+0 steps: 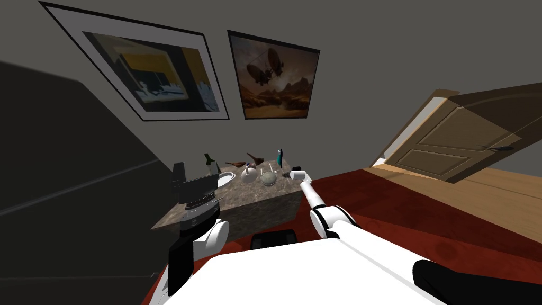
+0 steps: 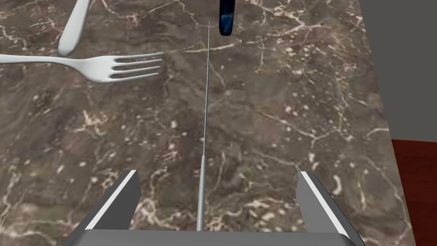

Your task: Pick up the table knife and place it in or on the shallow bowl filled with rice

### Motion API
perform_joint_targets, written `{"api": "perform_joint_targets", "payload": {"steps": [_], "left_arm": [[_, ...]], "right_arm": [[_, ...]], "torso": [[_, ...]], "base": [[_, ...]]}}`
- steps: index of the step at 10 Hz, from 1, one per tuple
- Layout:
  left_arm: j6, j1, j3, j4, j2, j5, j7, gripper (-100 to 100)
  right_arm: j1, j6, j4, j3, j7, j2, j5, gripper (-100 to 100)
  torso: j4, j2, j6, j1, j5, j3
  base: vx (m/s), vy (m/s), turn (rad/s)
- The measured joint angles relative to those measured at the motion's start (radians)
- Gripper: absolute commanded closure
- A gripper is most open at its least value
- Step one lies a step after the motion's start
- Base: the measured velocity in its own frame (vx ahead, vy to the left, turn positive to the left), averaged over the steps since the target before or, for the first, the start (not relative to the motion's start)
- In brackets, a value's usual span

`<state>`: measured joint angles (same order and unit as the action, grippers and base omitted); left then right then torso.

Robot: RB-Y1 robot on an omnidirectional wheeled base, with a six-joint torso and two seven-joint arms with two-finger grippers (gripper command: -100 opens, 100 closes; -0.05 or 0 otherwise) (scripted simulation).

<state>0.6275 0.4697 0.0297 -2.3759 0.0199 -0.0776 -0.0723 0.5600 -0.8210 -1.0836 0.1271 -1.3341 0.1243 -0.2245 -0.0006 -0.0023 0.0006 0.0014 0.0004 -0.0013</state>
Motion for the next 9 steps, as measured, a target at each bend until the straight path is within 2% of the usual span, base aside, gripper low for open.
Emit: {"api": "perform_joint_targets", "payload": {"steps": [1, 2, 3, 5, 6, 9], "left_arm": [[0.0, 0.0, 0.0, 0.0, 0.0, 0.0, 0.0, 0], [0.0, 0.0, 0.0, 0.0, 0.0, 0.0, 0.0, 0], [0.0, 0.0, 0.0, 0.0, 0.0, 0.0, 0.0, 0], [0.0, 0.0, 0.0, 0.0, 0.0, 0.0, 0.0, 0], [0.0, 0.0, 0.0, 0.0, 0.0, 0.0, 0.0, 0], [0.0, 0.0, 0.0, 0.0, 0.0, 0.0, 0.0, 0]], "right_arm": [[0.007, -0.013, 0.011, -0.004, -0.018, -0.004, 0.002, -100], [0.008, -0.017, 0.011, -0.004, -0.022, -0.004, 0.002, 0], [0.008, -0.016, 0.011, -0.004, -0.021, -0.004, 0.002, -100], [-0.004, 0.015, 0.035, 0.002, -0.004, -0.012, -0.001, -100], [-0.004, 0.02, 0.037, 0.003, -0.002, -0.012, -0.001, 100], [-0.003, 0.019, 0.036, 0.004, -0.005, -0.014, -0.003, 100]], "torso": [[0.0, -0.001, 0.0, 0.0, 0.0, 0.0], [0.0, 0.001, 0.0, -0.001, 0.0, 0.0], [0.0, 0.002, 0.0, -0.001, 0.0, 0.001], [-0.001, -0.003, 0.0, 0.0, 0.0, -0.002], [0.0, 0.0, 0.0, -0.001, 0.0, 0.0], [0.0, 0.002, 0.0, 0.0, 0.001, 0.001]], "base": [[0.023, 0.009, -0.002], [0.0, 0.0, 0.0], [0.054, 0.017, -0.003], [0.064, 0.009, 0.003], [0.0, 0.0, 0.0], [0.0, 0.0, 0.0]]}}
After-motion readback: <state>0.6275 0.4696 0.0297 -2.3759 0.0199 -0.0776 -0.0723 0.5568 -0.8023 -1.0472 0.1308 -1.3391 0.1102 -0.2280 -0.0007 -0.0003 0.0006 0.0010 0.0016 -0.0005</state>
